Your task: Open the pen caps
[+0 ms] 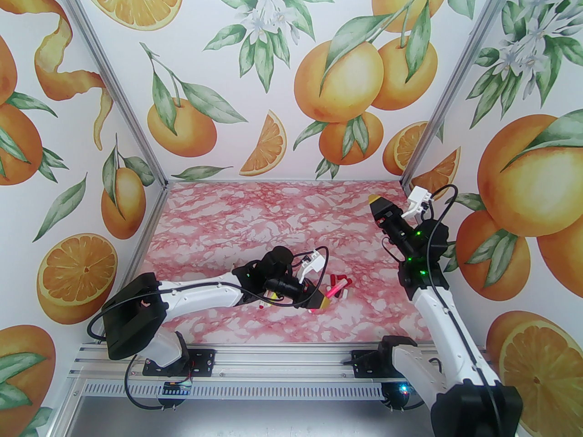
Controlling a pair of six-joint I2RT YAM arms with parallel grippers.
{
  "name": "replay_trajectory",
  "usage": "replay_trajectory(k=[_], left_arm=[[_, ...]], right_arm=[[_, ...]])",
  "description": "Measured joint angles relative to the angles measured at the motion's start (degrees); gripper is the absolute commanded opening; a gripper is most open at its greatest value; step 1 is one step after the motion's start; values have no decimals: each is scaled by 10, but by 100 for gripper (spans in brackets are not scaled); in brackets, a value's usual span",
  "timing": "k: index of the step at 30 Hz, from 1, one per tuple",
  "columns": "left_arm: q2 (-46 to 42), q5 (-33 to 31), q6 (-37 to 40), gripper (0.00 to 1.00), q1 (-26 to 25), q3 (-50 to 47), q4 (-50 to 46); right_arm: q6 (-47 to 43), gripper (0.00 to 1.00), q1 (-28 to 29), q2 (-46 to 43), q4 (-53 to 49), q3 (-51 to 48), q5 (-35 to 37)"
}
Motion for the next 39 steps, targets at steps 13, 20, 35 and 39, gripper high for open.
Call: replay_trajectory(k=[13,20,35,39], left_arm=[[-25,-28,-1,0,39,0,16],[-25,-30,-4,0,39,0,22],[-22,-31,-5,0,39,0,30],[-22,-31,-5,0,39,0,30]], right_arm=[[-36,74,129,-121,-106,-128,1],[-18,72,178,-133,-119,-166,2],[13,35,291,-131,-100,-183,63],[13,25,293,-131,-99,-183,79]])
